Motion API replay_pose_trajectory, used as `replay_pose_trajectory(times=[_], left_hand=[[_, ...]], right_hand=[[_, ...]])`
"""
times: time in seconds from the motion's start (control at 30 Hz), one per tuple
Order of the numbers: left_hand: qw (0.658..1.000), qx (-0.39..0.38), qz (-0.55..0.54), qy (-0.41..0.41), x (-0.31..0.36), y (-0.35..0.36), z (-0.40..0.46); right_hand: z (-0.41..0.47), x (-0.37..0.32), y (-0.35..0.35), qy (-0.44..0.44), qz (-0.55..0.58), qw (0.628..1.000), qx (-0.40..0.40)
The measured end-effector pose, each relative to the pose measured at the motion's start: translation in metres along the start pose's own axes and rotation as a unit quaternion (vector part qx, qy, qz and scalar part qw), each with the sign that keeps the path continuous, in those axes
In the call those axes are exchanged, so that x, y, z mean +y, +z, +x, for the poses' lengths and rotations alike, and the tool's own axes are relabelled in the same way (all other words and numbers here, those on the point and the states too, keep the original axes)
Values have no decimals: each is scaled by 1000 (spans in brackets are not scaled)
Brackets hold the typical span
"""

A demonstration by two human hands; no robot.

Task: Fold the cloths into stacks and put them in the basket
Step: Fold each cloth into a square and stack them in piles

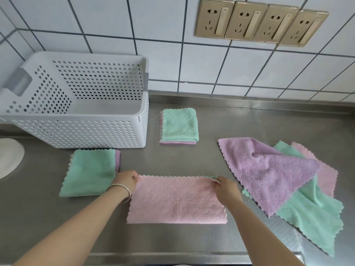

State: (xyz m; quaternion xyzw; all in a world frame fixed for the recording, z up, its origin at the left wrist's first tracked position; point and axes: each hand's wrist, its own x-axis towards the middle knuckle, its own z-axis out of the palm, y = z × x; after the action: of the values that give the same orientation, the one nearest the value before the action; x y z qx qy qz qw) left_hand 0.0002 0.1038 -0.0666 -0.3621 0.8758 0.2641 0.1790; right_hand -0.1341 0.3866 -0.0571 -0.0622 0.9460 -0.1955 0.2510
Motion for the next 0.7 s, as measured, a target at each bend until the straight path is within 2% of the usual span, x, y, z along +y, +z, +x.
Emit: replay_pose_trajectory(times=[0.2,0.37,0.5,0.6,0.7], left_hand=[[999,7,36,-20,6,1,3],[996,-2,79,-46,12,1,5],[986,44,150,-55,18,3,-1],[968,149,199,32,23,6,-13],[940,186,228,170,28,18,-25]], right_hand=[[5,0,3,12,-25,1000,9],[8,-4,5,58,-24,998,18],[4,1,2,92,9,995,47],[-9,10,2,102,68,989,77],[-28,20,7,104,95,985,103]])
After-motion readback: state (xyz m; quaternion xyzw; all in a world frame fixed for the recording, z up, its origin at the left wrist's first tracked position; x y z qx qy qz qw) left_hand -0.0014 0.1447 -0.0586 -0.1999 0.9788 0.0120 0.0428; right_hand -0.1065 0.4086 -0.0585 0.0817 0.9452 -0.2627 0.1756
